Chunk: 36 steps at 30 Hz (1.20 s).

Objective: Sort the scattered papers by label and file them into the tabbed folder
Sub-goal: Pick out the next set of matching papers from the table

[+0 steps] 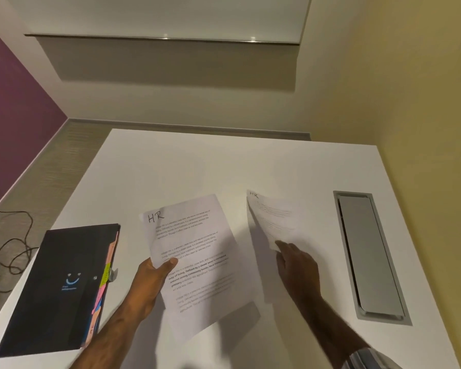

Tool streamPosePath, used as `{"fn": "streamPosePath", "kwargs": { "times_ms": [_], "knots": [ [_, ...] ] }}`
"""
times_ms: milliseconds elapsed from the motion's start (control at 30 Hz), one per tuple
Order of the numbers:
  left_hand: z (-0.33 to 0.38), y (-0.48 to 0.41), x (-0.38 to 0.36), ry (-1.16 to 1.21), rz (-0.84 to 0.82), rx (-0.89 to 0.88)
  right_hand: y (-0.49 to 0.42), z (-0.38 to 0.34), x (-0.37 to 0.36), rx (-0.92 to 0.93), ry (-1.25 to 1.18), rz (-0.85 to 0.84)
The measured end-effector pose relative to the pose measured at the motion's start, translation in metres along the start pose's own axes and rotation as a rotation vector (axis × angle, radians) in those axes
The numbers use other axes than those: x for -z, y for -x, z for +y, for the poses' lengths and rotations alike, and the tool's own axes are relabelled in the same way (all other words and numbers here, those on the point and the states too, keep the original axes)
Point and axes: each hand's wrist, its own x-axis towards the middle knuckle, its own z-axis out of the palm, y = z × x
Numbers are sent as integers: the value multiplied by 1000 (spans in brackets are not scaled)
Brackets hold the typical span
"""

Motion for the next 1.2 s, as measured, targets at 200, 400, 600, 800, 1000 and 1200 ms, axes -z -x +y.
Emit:
{"fn": "streamPosePath", "kwargs": {
  "times_ms": [200, 400, 600, 800, 1000, 1200],
  "knots": [
    [11, 3, -34, 21, -94, 22, 19, -65, 30, 316, -99, 126],
    [32, 17, -65, 133, -243, 27, 36, -86, 39, 654, 83, -112],
    [61, 35, -80, 224, -271, 21, 36, -84, 63, 765, 133, -193],
    [64, 47, -86, 122, -358, -105, 27, -80, 90, 823, 72, -233],
    [74, 58, -90, -57, -375, -165, -1, -63, 112, -4, -293, -54],
    [97, 83, -93, -71, -531, -116, -4, -48, 155, -736, -1641, -613]
  ]
}}
